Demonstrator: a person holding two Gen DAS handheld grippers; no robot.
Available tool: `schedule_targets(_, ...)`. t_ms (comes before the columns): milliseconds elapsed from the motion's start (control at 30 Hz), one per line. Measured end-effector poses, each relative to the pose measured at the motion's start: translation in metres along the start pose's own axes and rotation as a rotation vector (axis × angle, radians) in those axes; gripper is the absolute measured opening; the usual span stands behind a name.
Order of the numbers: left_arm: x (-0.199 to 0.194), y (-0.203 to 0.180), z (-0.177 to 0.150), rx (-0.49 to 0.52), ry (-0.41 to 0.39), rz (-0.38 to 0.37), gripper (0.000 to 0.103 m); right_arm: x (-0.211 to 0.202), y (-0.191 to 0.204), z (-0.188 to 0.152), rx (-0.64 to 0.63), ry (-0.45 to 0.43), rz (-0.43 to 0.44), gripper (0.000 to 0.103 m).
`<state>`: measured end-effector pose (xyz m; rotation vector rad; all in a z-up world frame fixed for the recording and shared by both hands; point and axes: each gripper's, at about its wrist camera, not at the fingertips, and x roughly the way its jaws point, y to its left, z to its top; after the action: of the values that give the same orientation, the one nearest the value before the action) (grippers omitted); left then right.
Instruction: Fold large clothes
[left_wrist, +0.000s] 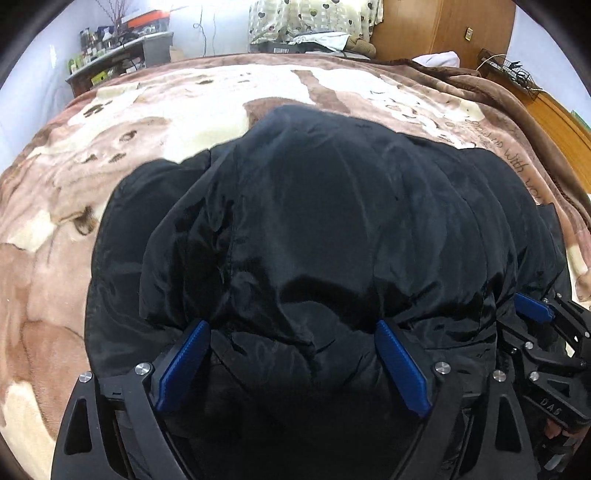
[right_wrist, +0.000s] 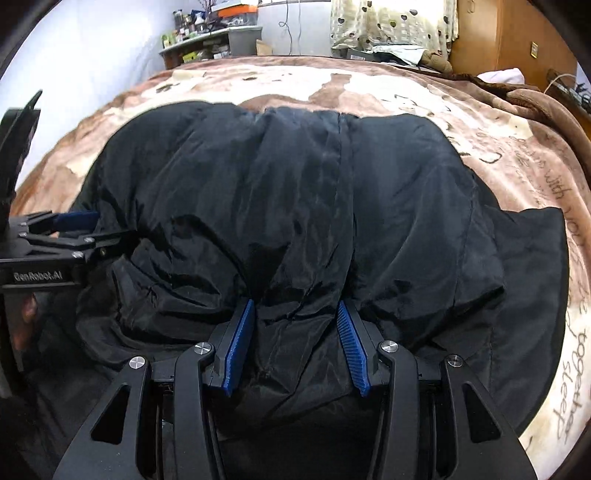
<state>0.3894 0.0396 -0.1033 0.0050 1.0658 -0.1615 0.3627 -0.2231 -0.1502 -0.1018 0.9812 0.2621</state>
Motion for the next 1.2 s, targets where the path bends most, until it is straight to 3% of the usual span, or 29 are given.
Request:
schedule_targets(200, 0.006, 0.001, 0.0, 0.001, 0.0, 0.001, 0.093, 0.01, -0.006, 0.0, 0.043, 0.033, 0.022, 0.047)
schedule_targets(367, -0.017, 0.003, 0.007, -0.023, -0.017, -0.011, 0.093, -0.008, -0.002, 0.012, 0.013, 0.059, 0.002, 0.047)
schedule_targets(467, -0.043, 0.005, 0.015, -0.031, -0.091, -0.016, 0.092, -0.04, -0.004, 0.022, 0.055, -0.053, 0.011, 0.047)
schedule_targets(600, -0.052, 0.001, 0.029, 0.004, -0.156, 0.068, 0.092, -0.056, -0.01, 0.037, 0.068, -0.152, -0.038, 0.047)
schedule_targets(767, -0.023, 0.0, 0.038, 0.009, -0.088, 0.11, 0.093, -0.018, -0.031, 0.044, 0.131, -0.073, -0.045, 0.048)
schedule_targets(967, -0.001, -0.006, 0.031, 0.038, -0.09, 0.148, 0.097, 0.004, -0.034, 0.041, 0.147, -0.023, -0.024, 0.051)
schedule_targets(1200, 0.014, -0.003, 0.028, 0.039, -0.082, 0.151, 0.099, 0.022, -0.027, 0.034, 0.098, -0.015, -0.08, 0.052)
